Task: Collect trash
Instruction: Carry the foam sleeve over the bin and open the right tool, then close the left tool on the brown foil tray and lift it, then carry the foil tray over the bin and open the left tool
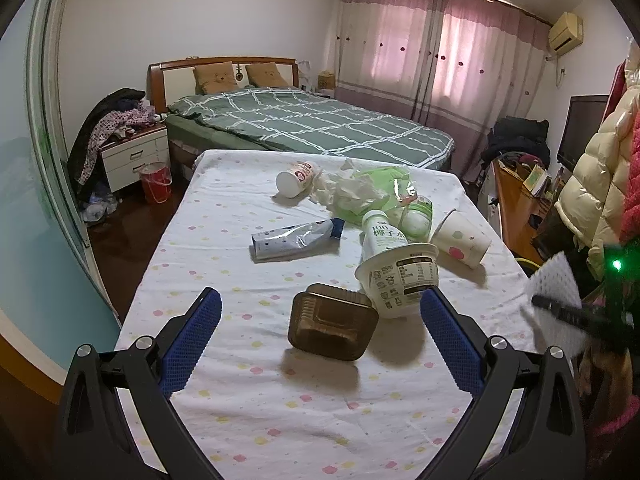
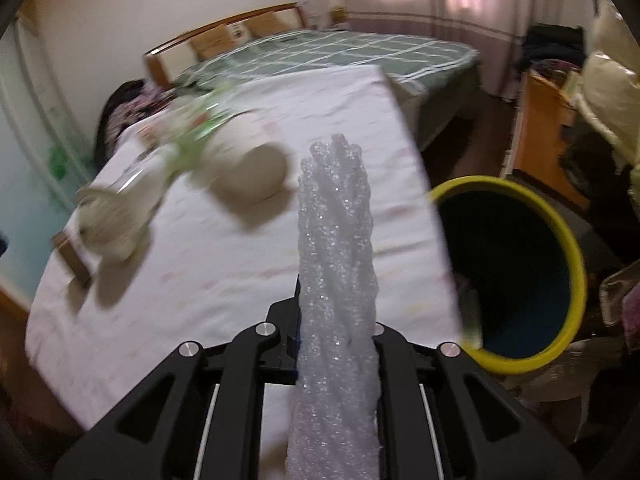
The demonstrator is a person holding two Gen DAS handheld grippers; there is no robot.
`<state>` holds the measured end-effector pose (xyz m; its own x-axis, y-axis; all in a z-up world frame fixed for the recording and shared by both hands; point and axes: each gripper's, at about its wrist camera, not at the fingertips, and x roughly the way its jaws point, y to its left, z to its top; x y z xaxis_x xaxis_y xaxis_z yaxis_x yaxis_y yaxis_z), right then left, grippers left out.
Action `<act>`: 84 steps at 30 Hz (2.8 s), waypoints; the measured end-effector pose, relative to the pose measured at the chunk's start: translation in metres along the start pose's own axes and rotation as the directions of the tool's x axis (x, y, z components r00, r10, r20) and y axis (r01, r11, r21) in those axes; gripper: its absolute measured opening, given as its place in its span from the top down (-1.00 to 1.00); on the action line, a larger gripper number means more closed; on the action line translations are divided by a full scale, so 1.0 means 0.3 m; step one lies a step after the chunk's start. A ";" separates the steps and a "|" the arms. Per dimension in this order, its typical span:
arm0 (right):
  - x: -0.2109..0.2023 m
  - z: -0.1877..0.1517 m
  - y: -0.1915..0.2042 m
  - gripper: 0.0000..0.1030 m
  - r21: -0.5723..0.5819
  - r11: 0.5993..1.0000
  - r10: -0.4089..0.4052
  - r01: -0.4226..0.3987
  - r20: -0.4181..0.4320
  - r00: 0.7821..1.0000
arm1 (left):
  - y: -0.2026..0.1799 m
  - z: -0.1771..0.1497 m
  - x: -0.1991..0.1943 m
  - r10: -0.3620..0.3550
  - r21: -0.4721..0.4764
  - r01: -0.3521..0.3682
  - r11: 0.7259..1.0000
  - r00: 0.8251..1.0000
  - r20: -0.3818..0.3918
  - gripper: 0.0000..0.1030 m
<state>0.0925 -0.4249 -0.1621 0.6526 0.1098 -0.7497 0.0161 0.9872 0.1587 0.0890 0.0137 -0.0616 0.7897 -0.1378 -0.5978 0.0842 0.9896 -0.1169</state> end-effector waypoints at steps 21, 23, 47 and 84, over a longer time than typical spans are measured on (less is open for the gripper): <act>0.241 0.190 -0.470 0.28 0.315 0.903 -0.287 0.292 -0.063 0.956 | -0.035 0.034 0.126 -0.018 0.015 0.018 1.000 0.999 -0.052 -0.90; 0.244 0.197 -0.480 0.20 0.319 0.897 -0.303 0.307 -0.061 0.951 | -0.032 0.036 0.138 -0.020 0.012 0.021 1.000 0.998 -0.054 -0.90; 0.216 0.280 -0.301 0.07 0.338 0.902 -0.313 0.269 0.084 0.946 | -0.042 -0.007 0.212 -0.013 0.027 0.017 0.999 0.992 -0.127 -0.90; 0.185 0.248 -0.302 0.06 0.315 0.922 -0.270 0.226 0.103 0.957 | -0.046 0.023 0.282 -0.049 0.071 0.063 0.995 0.982 -0.182 -0.33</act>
<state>0.1837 -0.5168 -0.1703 0.6984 -0.1731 -0.6944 0.4012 0.8982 0.1795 0.1589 -0.0113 -0.1053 0.6609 -0.1916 -0.7256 0.1766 0.9794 -0.0977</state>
